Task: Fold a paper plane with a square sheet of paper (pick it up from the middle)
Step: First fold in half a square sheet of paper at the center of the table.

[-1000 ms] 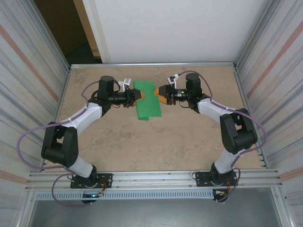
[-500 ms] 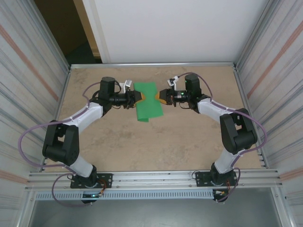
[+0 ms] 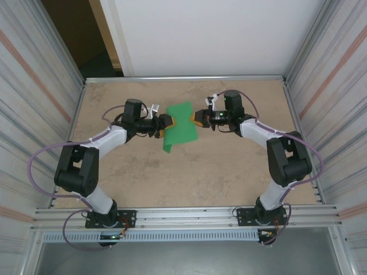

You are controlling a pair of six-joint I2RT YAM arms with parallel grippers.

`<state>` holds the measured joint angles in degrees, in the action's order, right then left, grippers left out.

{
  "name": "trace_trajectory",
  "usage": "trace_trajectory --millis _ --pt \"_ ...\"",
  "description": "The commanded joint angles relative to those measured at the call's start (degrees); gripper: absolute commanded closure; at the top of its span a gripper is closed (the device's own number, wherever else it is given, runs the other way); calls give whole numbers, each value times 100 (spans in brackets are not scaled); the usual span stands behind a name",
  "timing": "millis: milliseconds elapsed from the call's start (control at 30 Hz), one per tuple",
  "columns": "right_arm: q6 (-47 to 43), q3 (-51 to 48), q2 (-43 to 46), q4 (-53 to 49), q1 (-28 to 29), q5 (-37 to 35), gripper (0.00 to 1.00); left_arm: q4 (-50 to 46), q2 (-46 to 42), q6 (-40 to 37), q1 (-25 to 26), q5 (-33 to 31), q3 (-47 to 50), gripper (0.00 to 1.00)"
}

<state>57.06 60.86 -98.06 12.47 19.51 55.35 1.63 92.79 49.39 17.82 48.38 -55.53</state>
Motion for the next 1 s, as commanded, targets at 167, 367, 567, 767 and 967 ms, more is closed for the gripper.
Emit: trace_trajectory --millis 167,367,567,767,967 --pt "-1073 393 577 -1612 -176 -712 100 -617 -485 -414 -303 -1110 350 18" --pt "-1241 780 407 -1862 139 -922 100 -596 -937 -355 -429 -1486 657 12" --pt "-1121 997 -114 -1665 636 -985 99 -361 -1075 -186 -429 -1472 910 10" --pt "-758 618 -563 -1041 802 -1127 99 123 -908 182 -397 -1389 1325 10" --pt "-901 541 -1058 -1120 654 -1194 99 98 -676 170 -102 -1521 1314 12"
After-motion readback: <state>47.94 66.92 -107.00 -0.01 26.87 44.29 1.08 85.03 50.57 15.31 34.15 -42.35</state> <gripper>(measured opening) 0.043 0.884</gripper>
